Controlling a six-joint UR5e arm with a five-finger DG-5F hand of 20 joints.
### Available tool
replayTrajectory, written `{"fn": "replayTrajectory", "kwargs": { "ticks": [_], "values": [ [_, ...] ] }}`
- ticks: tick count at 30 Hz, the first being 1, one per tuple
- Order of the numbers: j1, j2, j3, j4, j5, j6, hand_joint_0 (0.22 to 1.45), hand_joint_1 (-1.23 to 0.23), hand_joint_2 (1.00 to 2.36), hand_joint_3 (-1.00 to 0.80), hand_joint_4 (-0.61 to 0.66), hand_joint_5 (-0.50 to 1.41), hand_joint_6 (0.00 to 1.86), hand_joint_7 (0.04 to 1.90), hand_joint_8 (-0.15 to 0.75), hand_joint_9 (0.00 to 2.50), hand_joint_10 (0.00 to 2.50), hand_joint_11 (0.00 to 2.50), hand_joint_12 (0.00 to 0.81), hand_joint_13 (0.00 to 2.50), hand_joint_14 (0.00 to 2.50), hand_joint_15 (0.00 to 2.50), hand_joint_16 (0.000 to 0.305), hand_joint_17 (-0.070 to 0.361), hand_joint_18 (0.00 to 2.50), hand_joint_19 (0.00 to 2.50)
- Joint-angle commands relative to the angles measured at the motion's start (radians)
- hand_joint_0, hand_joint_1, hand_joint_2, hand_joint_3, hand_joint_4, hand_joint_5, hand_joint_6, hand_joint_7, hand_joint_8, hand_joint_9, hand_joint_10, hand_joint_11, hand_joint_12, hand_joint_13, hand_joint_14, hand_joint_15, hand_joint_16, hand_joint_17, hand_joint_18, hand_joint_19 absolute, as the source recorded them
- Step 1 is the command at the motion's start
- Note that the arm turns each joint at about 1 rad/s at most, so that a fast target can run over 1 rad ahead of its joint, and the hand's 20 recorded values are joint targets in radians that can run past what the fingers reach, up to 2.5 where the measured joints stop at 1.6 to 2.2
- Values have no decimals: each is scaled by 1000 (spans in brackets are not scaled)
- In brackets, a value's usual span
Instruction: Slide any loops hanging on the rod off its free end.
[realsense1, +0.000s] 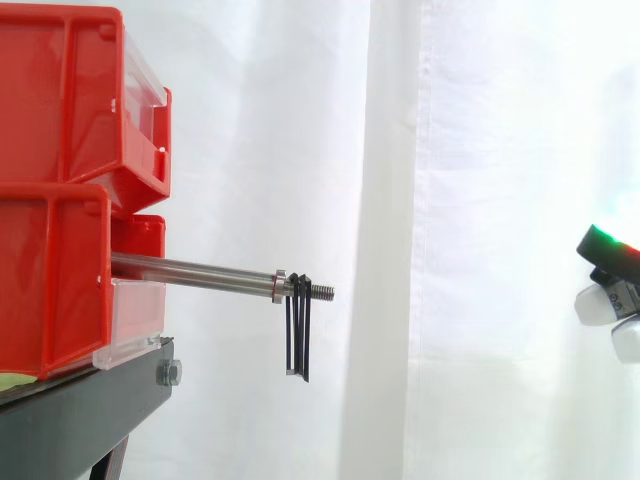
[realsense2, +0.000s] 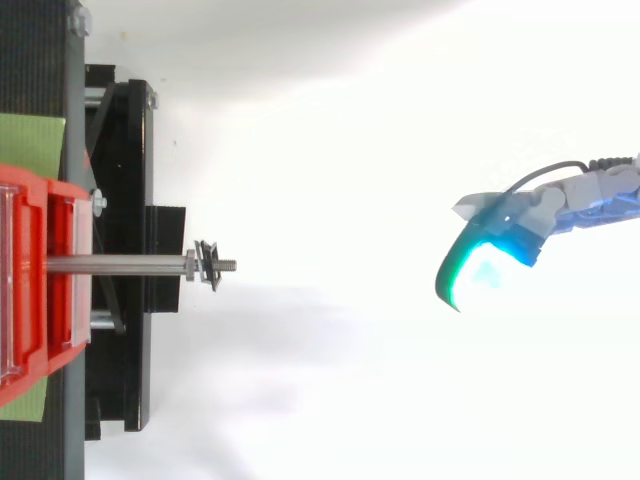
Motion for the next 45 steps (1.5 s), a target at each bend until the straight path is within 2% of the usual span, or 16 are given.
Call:
{"fn": "replayTrajectory", "kwargs": {
  "ticks": [1,5,10,25,27,28,32,33,35,39,45],
  "values": [
    [0,-1,-1,4,0,1,514,-524,1009,-412,288,-219,503,790,323,442,0,0,420,415,0,5,78,174,431,318],
    [0,-1,-1,-8,6,4,526,-547,1010,-393,342,-191,503,821,336,627,2,63,406,503,0,18,75,168,524,327],
    [0,-1,-1,-23,6,1,537,-559,1011,-375,353,-179,503,849,327,760,5,149,384,547,1,37,73,164,535,336],
    [14,-9,1,-17,37,-1,561,-583,1013,-350,361,-162,503,869,309,937,7,241,335,693,4,114,65,145,638,393],
    [14,-21,-1,-8,36,2,562,-582,1013,-348,364,-159,503,870,309,955,8,258,335,702,5,119,64,145,640,401],
    [14,-47,1,7,36,4,564,-583,1013,-343,359,-157,503,878,313,957,8,265,335,721,5,136,64,144,643,409],
    [14,-61,1,36,37,16,571,-584,1014,-337,357,-155,503,882,312,982,8,286,330,740,5,150,63,142,665,411],
    [14,-78,1,67,37,33,571,-584,1014,-336,358,-155,503,883,308,983,10,285,331,741,6,156,63,141,666,418],
    [14,-87,1,92,40,44,574,-587,1015,-334,358,-154,503,884,308,989,8,293,330,753,6,163,62,139,667,419],
    [16,-99,1,122,45,42,576,-589,1014,-334,356,-153,503,886,306,989,8,294,327,753,6,160,62,139,666,419],
    [17,-144,1,182,63,39,576,-588,1014,-332,370,-140,503,892,313,1034,9,307,336,696,6,151,61,136,605,397]
  ]
}}
